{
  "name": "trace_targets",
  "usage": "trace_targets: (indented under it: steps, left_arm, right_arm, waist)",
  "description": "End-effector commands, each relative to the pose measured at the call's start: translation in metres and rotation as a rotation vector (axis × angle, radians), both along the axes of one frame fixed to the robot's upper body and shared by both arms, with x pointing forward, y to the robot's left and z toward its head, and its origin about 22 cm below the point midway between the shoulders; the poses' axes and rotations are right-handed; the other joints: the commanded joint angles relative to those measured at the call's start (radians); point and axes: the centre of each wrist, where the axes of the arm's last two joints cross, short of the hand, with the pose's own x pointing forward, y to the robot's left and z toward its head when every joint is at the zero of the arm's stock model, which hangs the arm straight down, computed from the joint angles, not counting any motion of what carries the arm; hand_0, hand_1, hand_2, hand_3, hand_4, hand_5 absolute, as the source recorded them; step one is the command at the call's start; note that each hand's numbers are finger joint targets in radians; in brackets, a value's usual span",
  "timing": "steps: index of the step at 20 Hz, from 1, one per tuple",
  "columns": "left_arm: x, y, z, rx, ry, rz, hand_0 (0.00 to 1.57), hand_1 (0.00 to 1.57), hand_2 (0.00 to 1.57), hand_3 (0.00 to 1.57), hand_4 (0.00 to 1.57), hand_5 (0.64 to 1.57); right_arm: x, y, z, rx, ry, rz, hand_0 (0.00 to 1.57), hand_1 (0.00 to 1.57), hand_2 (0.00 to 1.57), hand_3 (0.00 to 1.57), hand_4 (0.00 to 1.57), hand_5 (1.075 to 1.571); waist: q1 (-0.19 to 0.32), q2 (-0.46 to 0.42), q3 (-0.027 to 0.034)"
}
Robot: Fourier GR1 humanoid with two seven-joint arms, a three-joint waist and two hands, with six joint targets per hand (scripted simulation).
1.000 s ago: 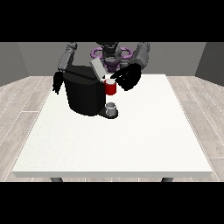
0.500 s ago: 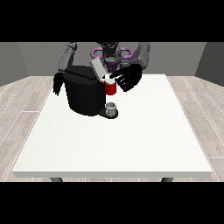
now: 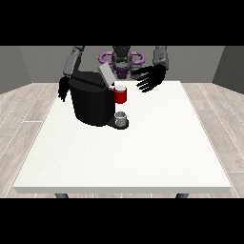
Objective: Insert the coffee pod into the coffee machine and close the lid
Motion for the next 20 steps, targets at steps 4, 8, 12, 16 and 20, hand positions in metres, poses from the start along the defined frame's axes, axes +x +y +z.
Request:
trace_targets:
  steps: [4, 8, 12, 16, 20]
  left_arm:
    - [-0.063, 0.032, -0.123, -0.263, 0.165, -0.012, 0.0, 0.0, 0.0, 0.0, 0.21, 1.571]
    - [-0.118, 0.055, -0.186, -0.292, 0.296, 0.041, 0.0, 0.0, 0.0, 0.0, 0.37, 1.571]
    - [-0.149, 0.069, -0.212, -0.312, 0.436, 0.127, 0.0, 0.0, 0.0, 0.0, 0.28, 1.571]
    - [-0.185, 0.085, -0.236, -0.345, 0.481, 0.189, 0.0, 0.0, 0.0, 0.0, 0.33, 1.571]
    - [-0.219, 0.105, -0.25, -0.331, 0.517, 0.248, 0.0, 0.0, 0.0, 0.0, 0.32, 1.571]
  right_arm:
    - [-0.065, 0.0, -0.049, 0.025, 0.092, -0.042, 0.0, 0.0, 0.0, 0.0, 0.23, 1.571]
    - [-0.073, 0.025, -0.048, -0.025, 0.141, 0.041, 0.0, 0.0, 0.0, 0.0, 0.0, 1.571]
    - [-0.083, 0.066, -0.047, -0.066, 0.176, 0.16, 0.0, 0.0, 0.0, 0.0, 0.0, 1.571]
    - [-0.058, 0.108, -0.013, -0.09, 0.093, 0.229, 0.0, 0.0, 0.0, 0.0, 0.14, 1.571]
    - [-0.067, 0.141, 0.011, -0.052, 0.034, 0.293, 0.0, 0.0, 0.0, 0.0, 0.27, 1.571]
  waist:
    - [0.088, -0.194, -0.0016]
    - [0.056, -0.32, -0.0021]
    - [0.03, -0.461, -0.0019]
    - [0.003, -0.509, -0.0019]
    - [-0.031, -0.564, -0.0012]
